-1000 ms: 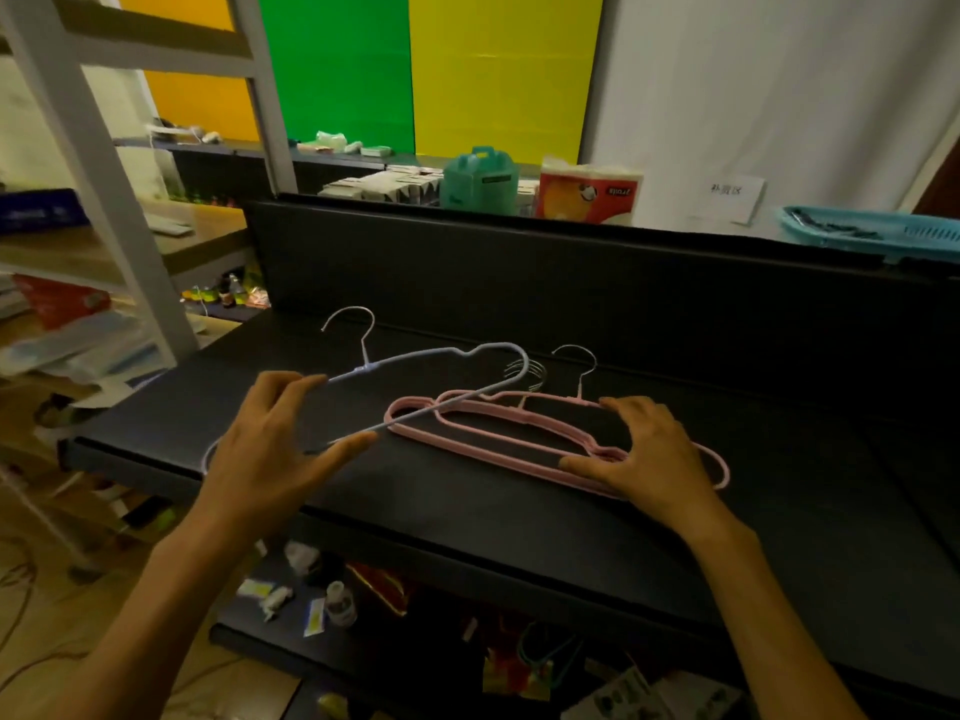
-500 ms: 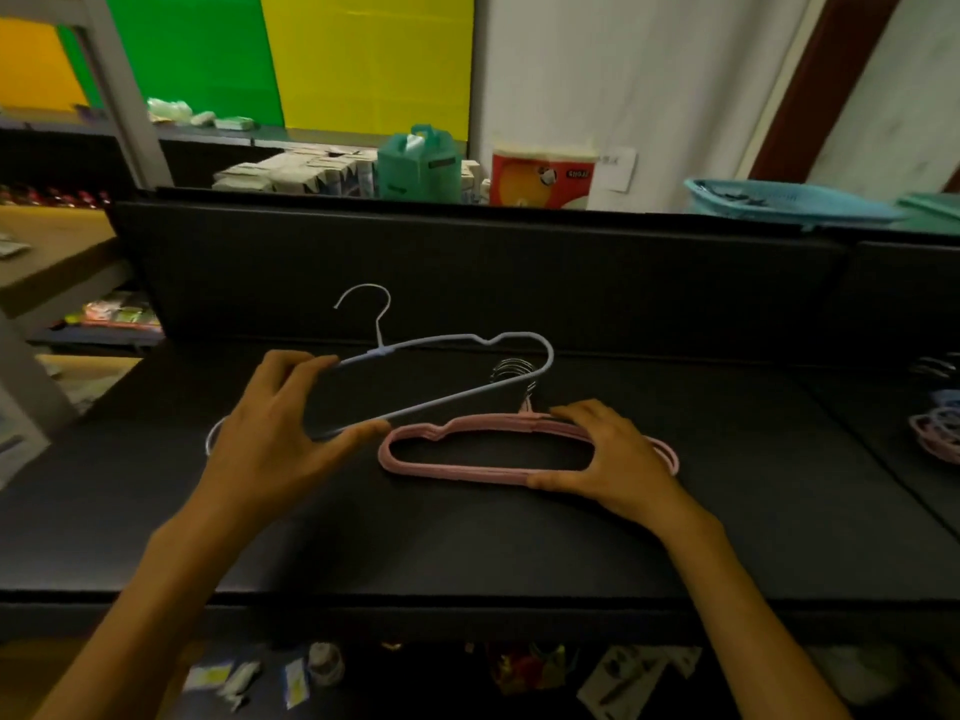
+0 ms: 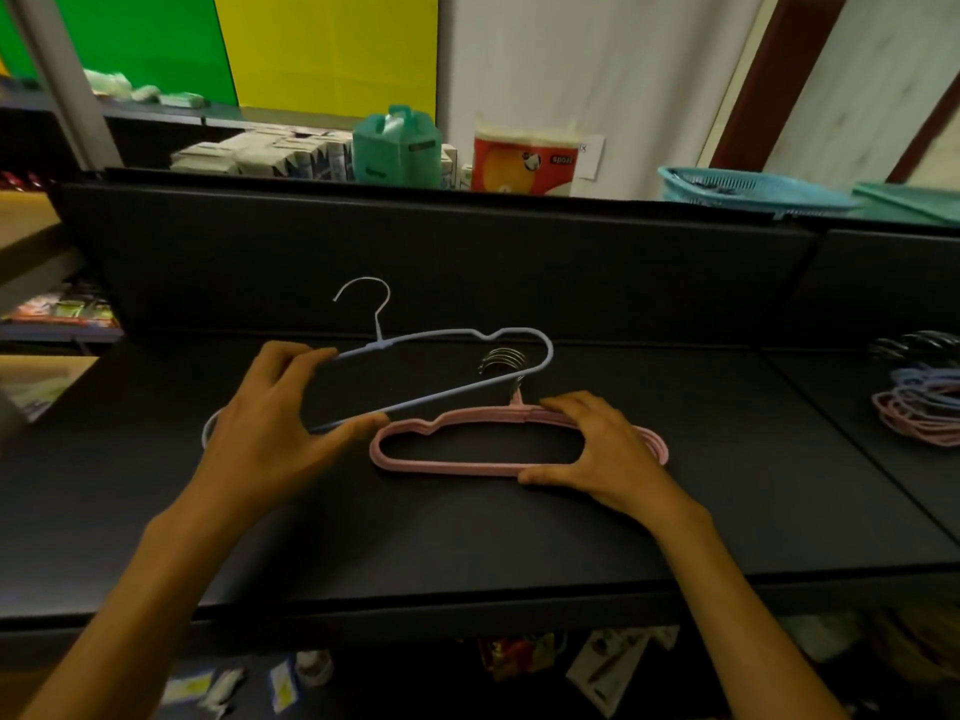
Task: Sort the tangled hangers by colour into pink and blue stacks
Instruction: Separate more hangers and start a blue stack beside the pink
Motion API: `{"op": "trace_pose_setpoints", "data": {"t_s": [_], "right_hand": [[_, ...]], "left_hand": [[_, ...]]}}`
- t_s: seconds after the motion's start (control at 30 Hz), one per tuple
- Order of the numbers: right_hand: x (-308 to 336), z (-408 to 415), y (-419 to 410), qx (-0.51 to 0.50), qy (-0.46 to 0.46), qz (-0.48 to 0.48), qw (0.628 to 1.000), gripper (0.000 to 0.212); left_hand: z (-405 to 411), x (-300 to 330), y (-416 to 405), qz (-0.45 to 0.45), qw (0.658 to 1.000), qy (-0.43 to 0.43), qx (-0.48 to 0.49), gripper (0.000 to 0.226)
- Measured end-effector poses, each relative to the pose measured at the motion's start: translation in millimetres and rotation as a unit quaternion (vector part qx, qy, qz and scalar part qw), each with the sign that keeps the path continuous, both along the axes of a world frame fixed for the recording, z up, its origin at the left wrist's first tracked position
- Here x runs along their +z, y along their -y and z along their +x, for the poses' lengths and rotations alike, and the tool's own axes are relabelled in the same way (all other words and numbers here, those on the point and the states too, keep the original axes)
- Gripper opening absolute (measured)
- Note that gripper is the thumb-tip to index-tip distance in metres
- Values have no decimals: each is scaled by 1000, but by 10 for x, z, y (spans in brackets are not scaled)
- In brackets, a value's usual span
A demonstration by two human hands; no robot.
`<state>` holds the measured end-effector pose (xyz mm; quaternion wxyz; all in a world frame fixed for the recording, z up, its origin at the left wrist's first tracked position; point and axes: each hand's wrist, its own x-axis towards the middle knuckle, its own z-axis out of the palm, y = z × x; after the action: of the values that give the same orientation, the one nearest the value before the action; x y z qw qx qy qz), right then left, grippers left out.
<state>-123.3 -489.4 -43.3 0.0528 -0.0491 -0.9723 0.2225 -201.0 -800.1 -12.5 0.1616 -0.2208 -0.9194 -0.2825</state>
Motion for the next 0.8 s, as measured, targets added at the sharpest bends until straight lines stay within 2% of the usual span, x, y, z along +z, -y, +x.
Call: {"op": "trace_pose_setpoints", "data": {"t_s": [0.37, 0.47, 0.57, 0.8], "right_hand": [[43, 14, 7, 16, 9, 35, 999, 92], [137, 19, -9, 30, 5, 63, 998, 76], [212, -12, -28, 27, -40, 97, 994, 58], [273, -197, 134, 11, -50, 128, 990, 50]], "left_hand": [[-36, -44, 16, -6, 1000, 9, 13, 94], [-41, -57, 65, -7, 1000, 11, 25, 91], [-46, -96, 180, -6, 999, 16, 45, 89], [-115, -133, 716, -11, 997, 33, 67, 86]]}}
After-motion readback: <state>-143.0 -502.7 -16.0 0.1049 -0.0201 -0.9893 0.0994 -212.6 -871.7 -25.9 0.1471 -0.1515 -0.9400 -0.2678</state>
